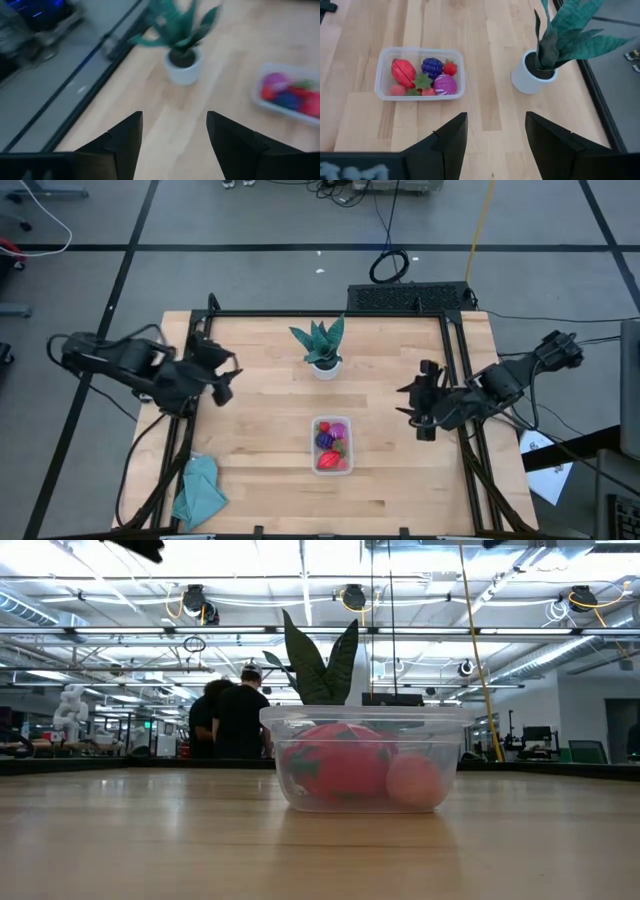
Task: Pick and placing Produce into tupperware
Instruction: Return to Home Position
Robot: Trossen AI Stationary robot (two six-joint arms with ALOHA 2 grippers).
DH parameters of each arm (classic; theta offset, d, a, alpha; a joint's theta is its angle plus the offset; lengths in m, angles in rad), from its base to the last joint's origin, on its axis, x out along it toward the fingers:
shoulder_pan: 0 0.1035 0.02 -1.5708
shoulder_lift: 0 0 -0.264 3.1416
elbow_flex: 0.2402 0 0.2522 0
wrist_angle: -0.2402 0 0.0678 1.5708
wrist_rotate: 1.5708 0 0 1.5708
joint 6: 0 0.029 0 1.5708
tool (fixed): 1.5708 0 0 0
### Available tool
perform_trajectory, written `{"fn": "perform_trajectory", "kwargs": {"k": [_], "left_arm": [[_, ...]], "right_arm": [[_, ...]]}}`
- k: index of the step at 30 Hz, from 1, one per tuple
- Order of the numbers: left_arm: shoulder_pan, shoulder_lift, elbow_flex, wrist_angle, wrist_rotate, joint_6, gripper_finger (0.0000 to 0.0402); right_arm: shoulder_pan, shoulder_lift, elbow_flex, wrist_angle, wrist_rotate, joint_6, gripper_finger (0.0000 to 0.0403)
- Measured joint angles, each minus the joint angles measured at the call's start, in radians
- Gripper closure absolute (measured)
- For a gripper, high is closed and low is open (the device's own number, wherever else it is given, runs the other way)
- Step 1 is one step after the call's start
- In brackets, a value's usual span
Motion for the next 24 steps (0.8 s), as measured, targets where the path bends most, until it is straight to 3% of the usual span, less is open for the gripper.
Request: {"fn": "perform_trajectory", "kwargs": {"k": [11, 16, 24], "left_arm": [[-0.147, -0.071, -0.051, 0.057, 0.008, 0.023, 0.0176], [-0.221, -0.126, -0.189, 0.152, -0.091, -0.003, 0.0176], [-0.298, -0.343, -0.434, 0.364, -0.103, 0.034, 0.0176]], "right_arm": [[0.008, -0.218, -0.279, 0.218, -0.129, -0.017, 0.0211], [0.010, -0.319, -0.360, 0.284, -0.133, -0.036, 0.0211], [0.010, -0.491, -0.447, 0.321, -0.131, -0.078, 0.0211]]}}
